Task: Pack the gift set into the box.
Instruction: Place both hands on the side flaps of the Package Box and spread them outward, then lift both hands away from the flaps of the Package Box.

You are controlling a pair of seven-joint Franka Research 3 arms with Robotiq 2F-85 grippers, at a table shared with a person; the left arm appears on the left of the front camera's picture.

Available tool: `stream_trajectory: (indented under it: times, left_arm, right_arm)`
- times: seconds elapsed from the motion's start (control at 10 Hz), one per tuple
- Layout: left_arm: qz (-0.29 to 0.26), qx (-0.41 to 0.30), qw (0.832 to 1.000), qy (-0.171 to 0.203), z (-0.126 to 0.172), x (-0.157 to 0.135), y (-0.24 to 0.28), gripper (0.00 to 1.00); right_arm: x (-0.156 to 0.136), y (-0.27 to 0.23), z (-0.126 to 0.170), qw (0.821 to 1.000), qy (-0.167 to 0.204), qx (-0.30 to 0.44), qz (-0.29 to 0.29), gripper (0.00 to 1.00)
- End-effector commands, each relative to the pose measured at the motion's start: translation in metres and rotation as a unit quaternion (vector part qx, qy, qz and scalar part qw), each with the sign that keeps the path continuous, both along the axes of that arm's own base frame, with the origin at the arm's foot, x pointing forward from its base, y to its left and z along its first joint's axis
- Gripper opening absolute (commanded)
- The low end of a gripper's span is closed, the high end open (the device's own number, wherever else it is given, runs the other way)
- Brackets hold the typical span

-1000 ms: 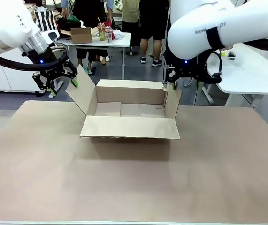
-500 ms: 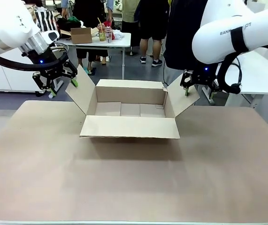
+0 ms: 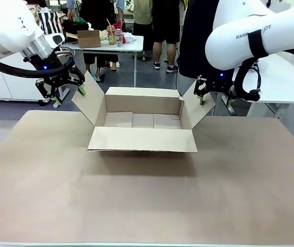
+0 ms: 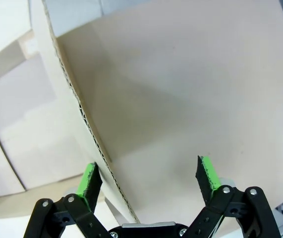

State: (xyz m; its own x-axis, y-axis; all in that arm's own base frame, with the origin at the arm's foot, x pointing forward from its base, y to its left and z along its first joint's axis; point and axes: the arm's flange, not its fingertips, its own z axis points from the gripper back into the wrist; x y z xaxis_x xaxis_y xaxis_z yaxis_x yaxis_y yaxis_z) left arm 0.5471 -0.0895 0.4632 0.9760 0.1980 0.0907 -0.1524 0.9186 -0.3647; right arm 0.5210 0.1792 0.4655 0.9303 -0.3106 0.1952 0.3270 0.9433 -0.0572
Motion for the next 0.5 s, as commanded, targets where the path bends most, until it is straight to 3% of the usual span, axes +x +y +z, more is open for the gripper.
stream_trajectory:
  times: [0.0, 0.4]
  left_arm:
    - [0.007, 0.007, 1.0, 0.001, 0.002, -0.0007, -0.0004, 1.0]
    - [0.007, 0.007, 1.0, 0.001, 0.002, -0.0007, -0.0004, 1.0]
  right_arm:
    - [0.0048, 0.0013, 0.0031, 1.0, -0.002, -0.012, -0.012, 1.0]
    - [0.0048, 0.0013, 0.0031, 1.0, -0.002, -0.012, -0.012, 1.0]
